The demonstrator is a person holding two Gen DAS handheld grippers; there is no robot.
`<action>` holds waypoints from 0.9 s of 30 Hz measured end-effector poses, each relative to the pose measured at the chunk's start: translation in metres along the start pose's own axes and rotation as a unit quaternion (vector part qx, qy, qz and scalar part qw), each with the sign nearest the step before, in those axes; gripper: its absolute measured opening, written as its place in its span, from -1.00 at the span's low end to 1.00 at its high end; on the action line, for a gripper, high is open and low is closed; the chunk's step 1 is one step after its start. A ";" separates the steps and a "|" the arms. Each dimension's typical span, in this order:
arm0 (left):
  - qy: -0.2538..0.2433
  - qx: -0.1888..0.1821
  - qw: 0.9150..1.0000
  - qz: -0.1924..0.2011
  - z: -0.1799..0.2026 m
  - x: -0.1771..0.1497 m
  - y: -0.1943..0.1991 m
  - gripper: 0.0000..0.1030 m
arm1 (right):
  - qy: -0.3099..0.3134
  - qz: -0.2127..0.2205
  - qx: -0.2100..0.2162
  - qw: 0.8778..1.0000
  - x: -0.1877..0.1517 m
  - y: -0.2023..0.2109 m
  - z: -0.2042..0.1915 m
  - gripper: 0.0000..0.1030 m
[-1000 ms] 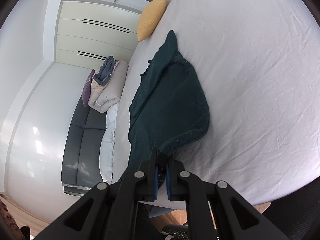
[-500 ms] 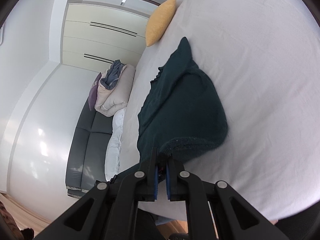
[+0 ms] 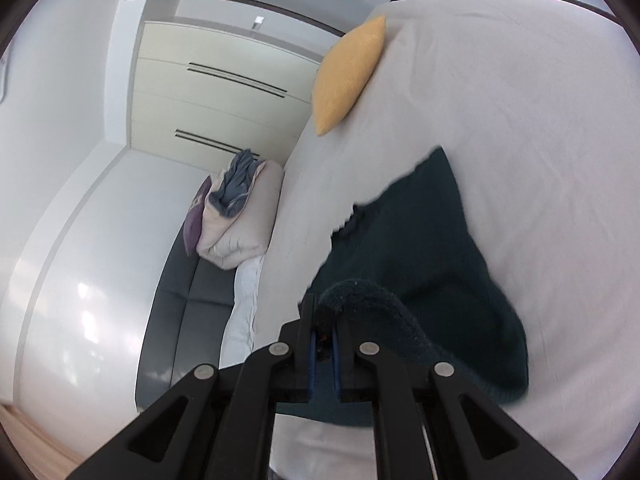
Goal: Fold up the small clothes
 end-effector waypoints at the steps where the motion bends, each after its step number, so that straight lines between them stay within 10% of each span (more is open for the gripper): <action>1: -0.003 0.006 1.000 0.001 0.004 0.009 -0.010 -0.93 | 0.004 -0.001 -0.007 1.000 0.010 -0.010 0.001 -0.86; 19: -0.003 0.103 0.994 0.020 -0.015 0.126 -0.181 -0.93 | -0.029 -0.034 -0.071 0.996 0.093 -0.140 0.092 -0.85; 22: 0.012 0.114 0.993 0.019 -0.033 0.130 -0.189 -0.90 | -0.033 -0.037 -0.084 0.995 0.094 -0.151 0.100 -0.64; 24: 0.033 0.107 0.994 0.005 -0.045 0.135 -0.192 -0.90 | -0.042 -0.022 -0.102 0.994 0.097 -0.147 0.108 -0.04; 27: 0.036 0.097 0.995 0.003 -0.050 0.137 -0.183 -0.57 | -0.054 0.008 -0.103 0.993 0.100 -0.132 0.114 0.28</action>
Point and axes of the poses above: each gripper's, at about its wrist camera, not at the fingertips, and y roughly against the way its jaws point, z to its right, x to its top, the point moved 3 cm from there along -y, roughly the way its jaws point, and after that the axes turned 14 degrees about y, right-handed, at the moved point
